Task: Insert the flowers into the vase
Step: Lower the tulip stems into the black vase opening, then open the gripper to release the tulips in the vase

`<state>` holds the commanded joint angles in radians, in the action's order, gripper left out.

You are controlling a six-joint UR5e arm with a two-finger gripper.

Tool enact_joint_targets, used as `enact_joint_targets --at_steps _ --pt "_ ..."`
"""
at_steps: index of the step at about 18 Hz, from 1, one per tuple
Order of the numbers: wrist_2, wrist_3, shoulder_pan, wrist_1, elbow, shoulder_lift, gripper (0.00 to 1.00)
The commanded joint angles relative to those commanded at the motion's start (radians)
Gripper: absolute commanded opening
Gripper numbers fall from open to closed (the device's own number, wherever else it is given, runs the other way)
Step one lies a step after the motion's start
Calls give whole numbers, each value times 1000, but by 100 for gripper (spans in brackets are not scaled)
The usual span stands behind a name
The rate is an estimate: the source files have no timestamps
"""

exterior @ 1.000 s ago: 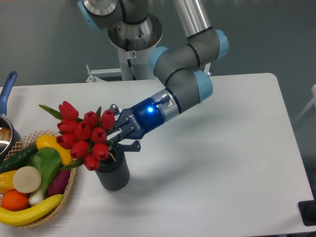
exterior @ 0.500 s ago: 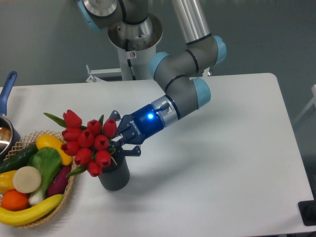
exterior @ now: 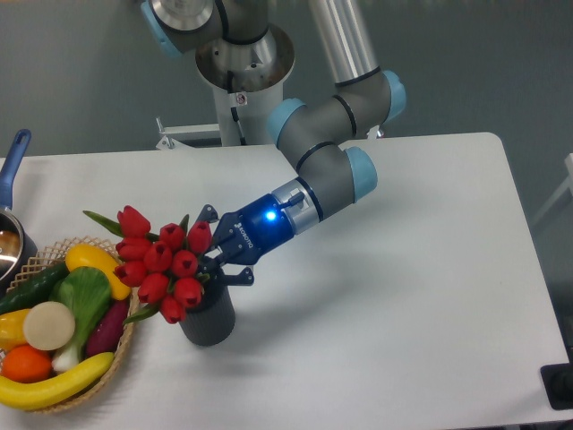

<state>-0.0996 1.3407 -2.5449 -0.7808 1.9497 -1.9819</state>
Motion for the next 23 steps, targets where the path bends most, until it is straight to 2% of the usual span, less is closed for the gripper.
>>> enact_joint_targets --at_steps 3,4,6,8,11,12,13,16,20,23 --pt "-2 0 0 0 -3 2 39" --pt "-2 0 0 0 -5 2 50" --pt "-2 3 0 0 -5 0 52" --pt "-3 23 0 0 -5 0 64" --pt "-3 34 -2 0 -5 0 73" --pt "-5 44 -2 0 -6 2 89" --pt "-12 66 -5 0 -5 5 100" --pt "-78 69 -20 3 -3 21 100" --pt "-181 67 -51 0 -5 84 100" --pt "-284 66 -60 -2 -3 152 100"
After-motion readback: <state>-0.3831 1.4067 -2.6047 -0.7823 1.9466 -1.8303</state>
